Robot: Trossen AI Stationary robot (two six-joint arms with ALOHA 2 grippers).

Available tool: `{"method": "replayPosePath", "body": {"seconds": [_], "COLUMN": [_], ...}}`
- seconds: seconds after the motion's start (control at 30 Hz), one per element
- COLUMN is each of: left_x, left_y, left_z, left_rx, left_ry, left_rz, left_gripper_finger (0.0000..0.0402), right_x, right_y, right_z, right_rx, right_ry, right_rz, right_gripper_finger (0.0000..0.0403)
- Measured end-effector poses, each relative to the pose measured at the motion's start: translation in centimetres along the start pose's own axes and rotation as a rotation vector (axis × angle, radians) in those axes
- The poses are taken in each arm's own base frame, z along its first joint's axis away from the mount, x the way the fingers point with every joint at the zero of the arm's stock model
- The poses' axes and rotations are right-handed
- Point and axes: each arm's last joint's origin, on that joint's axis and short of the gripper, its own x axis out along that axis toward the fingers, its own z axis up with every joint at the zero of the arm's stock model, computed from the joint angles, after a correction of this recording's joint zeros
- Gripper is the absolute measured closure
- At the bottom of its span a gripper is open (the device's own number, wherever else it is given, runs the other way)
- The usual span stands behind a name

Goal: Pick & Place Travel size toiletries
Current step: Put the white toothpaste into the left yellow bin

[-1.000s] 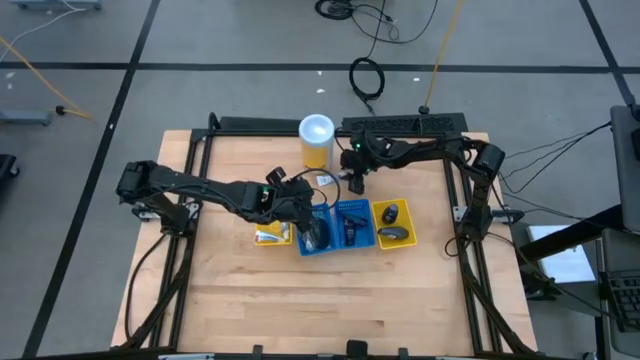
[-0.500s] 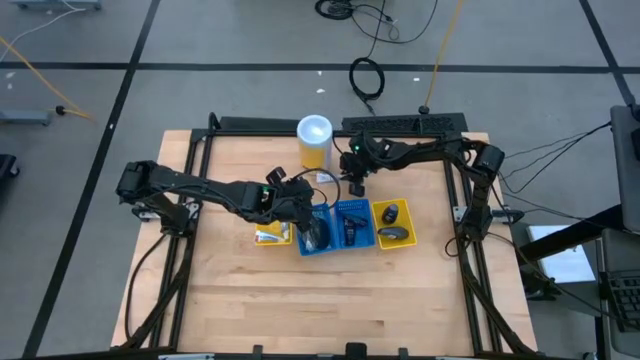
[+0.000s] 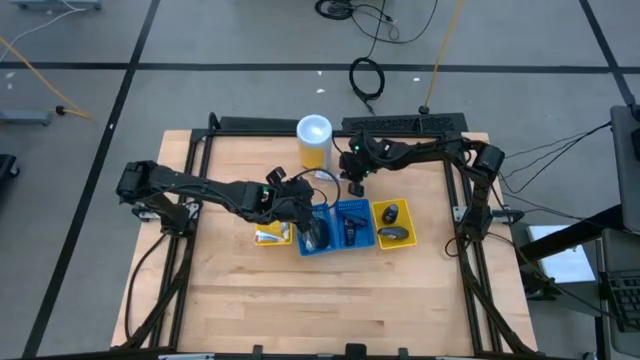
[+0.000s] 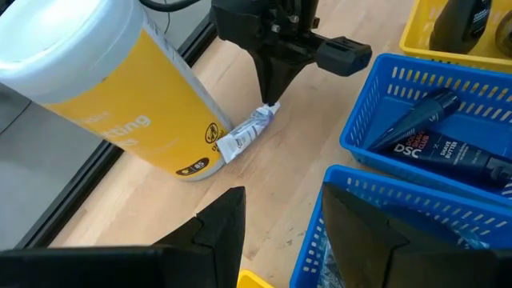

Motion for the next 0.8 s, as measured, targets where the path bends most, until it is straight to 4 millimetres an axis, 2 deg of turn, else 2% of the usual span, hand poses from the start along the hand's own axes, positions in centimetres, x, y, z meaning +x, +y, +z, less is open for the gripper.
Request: {"method": "replayPosePath", "body": {"seconds": [0.47,0.8], "left_x": [0.0,0.01], "left_y": [-0.01,-0.01], "left_z": [0.0,-0.01], "left_rx": [0.0,0.001], "left_ry": [0.001,0.001], "left_rz": [-0.002,-0.002], "left_gripper_finger": [0.0236,0.0236], "right_x": [0.05,0.27], "right_y": [0.28,0.26], "right_z": [0.05,-0.08], "right_rx": [0.012,0.033], "right_ry": [-0.015,-0.011], "right_rz": [0.053,0.054], "right_gripper_finger": [0.0282,0.0248]}}
